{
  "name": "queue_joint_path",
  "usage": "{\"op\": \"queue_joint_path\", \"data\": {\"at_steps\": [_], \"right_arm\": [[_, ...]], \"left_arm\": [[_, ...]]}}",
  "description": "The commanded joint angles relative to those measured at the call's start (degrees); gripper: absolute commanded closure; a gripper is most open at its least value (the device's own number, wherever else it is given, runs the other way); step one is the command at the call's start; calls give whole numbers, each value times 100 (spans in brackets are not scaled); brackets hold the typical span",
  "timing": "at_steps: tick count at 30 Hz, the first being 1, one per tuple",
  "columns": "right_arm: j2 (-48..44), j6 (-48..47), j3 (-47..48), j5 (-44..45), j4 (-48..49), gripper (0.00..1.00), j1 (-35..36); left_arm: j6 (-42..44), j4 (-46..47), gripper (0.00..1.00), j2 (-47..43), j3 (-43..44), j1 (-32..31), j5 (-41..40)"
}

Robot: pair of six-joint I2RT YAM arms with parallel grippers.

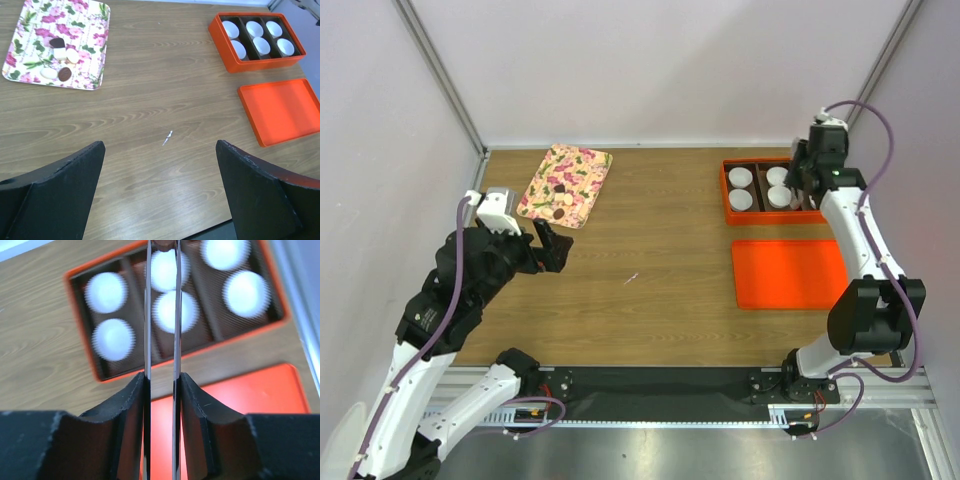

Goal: Pack the chocolate

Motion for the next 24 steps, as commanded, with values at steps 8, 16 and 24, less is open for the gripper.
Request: {"op": "queue_joint_path", "data": {"at_steps": [8,16,24], "right_arm": [[460,282,218,-176,-386,67,-1187],[1163,343,807,-457,-431,67,-1477],[1489,264,1001,-448,-246,67,-1363]], "left_arm": [[-29,146,0,178,126,41,169],[-64,269,0,292,21,41,204],[15,357,0,380,-102,41,99]]}}
